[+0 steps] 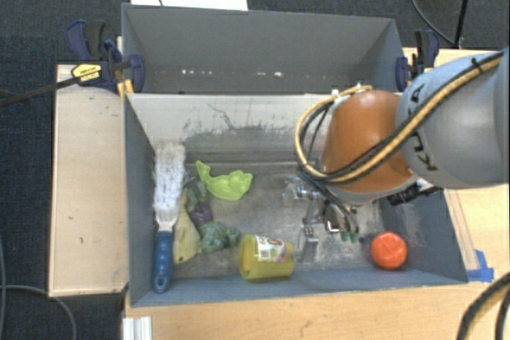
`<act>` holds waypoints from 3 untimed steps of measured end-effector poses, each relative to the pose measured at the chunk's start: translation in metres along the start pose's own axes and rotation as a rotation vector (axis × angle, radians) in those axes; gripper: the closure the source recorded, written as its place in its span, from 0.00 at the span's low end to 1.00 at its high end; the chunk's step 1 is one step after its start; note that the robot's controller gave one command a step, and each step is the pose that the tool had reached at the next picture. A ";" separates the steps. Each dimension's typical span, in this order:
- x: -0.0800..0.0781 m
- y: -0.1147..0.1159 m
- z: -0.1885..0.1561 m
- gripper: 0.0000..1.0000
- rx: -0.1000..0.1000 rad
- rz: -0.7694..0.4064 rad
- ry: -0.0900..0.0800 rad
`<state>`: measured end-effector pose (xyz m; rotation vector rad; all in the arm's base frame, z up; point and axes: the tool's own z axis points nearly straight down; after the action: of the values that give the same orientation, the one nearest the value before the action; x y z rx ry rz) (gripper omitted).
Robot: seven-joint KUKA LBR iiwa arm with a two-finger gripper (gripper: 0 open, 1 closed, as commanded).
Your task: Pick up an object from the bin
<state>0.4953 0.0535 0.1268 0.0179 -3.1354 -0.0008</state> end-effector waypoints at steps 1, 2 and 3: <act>-0.002 0.000 -0.004 0.00 -0.001 0.002 -0.008; 0.013 0.065 0.017 0.00 0.003 -0.083 -0.008; 0.014 0.088 0.017 0.00 0.000 -0.204 -0.007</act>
Offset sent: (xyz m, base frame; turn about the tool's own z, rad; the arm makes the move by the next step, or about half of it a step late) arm -0.0178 0.0780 -0.0216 -0.0998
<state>0.4798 0.1418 0.1099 0.3373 -3.1248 -0.0014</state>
